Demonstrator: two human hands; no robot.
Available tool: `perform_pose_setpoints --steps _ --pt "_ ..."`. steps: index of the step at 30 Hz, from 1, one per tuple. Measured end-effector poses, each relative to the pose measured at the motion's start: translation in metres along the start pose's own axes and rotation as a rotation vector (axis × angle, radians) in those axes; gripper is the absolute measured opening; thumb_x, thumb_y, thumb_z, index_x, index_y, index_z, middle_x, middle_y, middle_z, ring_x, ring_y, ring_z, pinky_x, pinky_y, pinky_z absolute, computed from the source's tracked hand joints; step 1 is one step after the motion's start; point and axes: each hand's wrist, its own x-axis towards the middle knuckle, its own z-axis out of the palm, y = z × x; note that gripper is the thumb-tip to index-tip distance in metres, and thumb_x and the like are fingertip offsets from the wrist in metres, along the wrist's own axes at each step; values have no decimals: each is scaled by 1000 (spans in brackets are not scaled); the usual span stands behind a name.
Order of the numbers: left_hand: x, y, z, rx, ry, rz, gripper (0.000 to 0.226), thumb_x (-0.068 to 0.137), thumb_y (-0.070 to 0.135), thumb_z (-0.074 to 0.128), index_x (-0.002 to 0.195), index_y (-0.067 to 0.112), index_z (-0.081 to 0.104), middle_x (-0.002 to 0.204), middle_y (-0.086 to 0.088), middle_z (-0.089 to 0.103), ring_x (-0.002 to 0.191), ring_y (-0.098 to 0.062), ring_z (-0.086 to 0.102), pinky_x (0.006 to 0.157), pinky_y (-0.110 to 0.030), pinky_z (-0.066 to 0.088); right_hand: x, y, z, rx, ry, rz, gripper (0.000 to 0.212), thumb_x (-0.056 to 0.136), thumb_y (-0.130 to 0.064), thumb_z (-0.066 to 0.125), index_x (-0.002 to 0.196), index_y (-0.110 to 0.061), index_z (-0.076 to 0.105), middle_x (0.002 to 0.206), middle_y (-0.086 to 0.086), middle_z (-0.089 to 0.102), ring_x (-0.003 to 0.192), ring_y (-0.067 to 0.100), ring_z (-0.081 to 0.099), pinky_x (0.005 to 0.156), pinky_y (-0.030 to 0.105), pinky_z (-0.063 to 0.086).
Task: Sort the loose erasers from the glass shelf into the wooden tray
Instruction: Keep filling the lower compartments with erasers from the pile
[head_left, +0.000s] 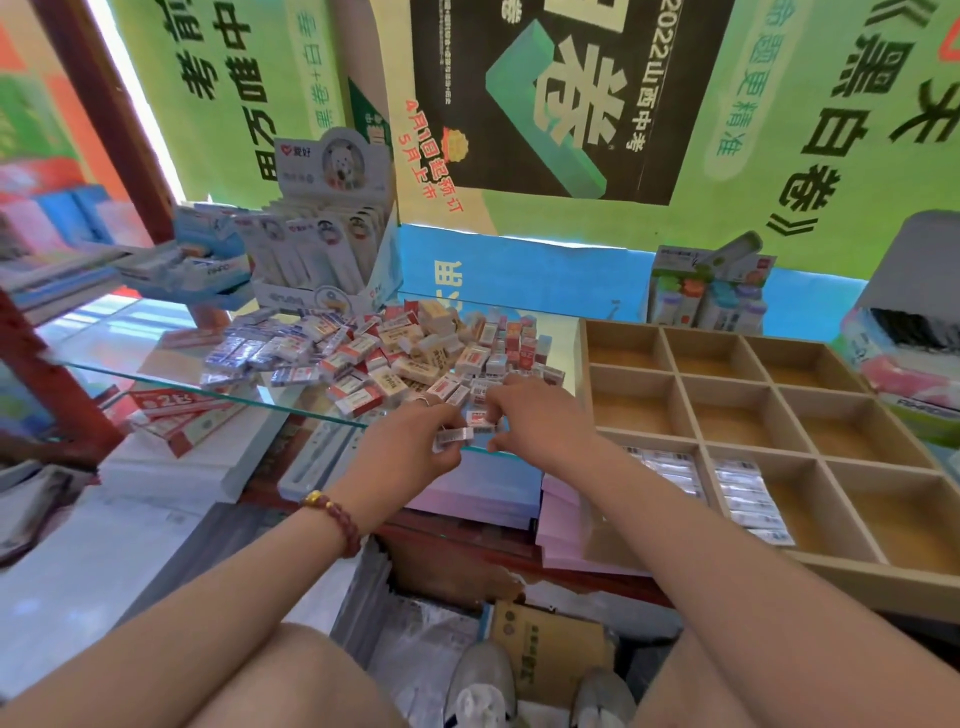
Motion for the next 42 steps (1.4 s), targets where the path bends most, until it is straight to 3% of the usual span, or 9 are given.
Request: perform_pose_setpoints --steps 8,13,17,22,28,32,35,38,42 --pt "-1 -2 0 -183 16 40 20 76 -1 62 89 14 64 86 0 62 80 -17 53 73 -41 50 -8 -1 2 35 99 24 18 84 -27 68 99 -20 60 105 0 64 98 19 57 78 30 41" --pt "-2 1 -2 -217 89 86 23 75 0 63 84 20 56 83 7 57 80 -14 52 73 -42 51 -16 8 -11 238 117 94 21 85 -25 60 105 -20 63 103 -3 65 95 16 59 79 29 47" --pt "-2 17 -10 -314 204 177 21 75 3 70 80 19 58 97 8 53 88 -9 54 72 -31 54 -30 16 -39 563 210 156 16 80 -28 67 91 -17 67 84 -4 65 76 9 58 69 25 47" --pt "0 55 -22 -429 291 262 20 74 4 73 81 18 61 112 14 56 109 -6 55 84 -24 49 -58 22 -63 628 271 103 12 82 -28 68 82 -16 69 71 -8 61 58 0 47 54 7 36" --pt "-1 109 -20 -720 228 192 26 76 1 74 77 21 56 94 4 65 87 -5 64 74 -17 54 -97 44 -71 853 304 129 21 84 -35 68 98 -20 65 76 -12 60 62 -4 49 57 8 39" --pt "4 146 -9 -844 178 158 30 77 5 74 77 24 50 85 3 62 82 -5 64 68 -20 54 -129 73 -78 1055 213 150 24 80 -24 73 101 -29 60 93 -10 66 81 1 62 75 15 50" --pt "10 171 6 -860 165 176 31 76 13 75 79 27 48 79 15 56 76 4 57 67 -16 49 -146 90 -81 1144 258 168 27 83 -14 69 107 -22 61 96 -5 68 71 9 63 67 25 54" --pt "19 191 17 -926 153 141 31 74 20 78 83 25 48 84 7 60 77 -1 61 71 -19 51 -157 106 -84 1232 280 202 27 87 -12 64 111 -25 60 93 -5 67 71 11 63 67 29 57" --pt "25 211 31 -889 149 221 34 76 15 76 84 28 46 85 11 55 80 0 57 73 -14 47 -167 131 -84 1182 366 221 25 85 -11 66 104 -27 63 90 -5 66 66 8 62 59 21 53"
